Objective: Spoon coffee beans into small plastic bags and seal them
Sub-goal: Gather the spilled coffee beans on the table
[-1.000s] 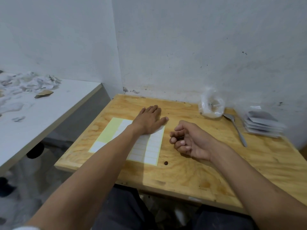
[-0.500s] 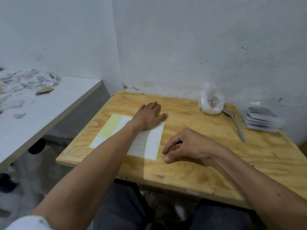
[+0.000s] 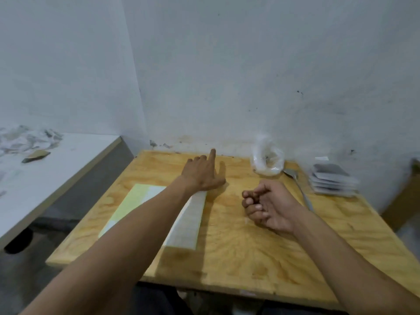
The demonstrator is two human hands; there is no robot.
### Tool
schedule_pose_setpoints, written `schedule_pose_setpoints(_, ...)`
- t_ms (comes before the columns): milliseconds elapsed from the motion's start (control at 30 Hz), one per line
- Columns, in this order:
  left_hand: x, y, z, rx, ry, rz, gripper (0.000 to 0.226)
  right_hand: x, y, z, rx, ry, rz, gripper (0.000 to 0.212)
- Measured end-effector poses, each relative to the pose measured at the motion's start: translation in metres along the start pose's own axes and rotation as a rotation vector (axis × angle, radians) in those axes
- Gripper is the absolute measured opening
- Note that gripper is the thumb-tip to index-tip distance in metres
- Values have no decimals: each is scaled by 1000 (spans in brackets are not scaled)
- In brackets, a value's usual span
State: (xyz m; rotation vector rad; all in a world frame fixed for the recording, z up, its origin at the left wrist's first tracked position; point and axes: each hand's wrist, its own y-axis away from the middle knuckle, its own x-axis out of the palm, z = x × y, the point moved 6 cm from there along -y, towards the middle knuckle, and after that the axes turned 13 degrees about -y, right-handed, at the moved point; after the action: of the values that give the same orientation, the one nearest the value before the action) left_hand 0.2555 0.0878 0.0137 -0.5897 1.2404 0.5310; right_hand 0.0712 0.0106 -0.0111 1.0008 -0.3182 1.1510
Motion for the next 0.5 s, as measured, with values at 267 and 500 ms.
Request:
schedule_pose_setpoints(267, -29, -39, -104, 249, 64, -100, 78, -48, 25, 48, -29, 341, -310, 26)
schedule_pose_setpoints(500, -32, -50, -79, 198, 481, -76, 54, -61, 49, 91, -65, 1090, -455, 22)
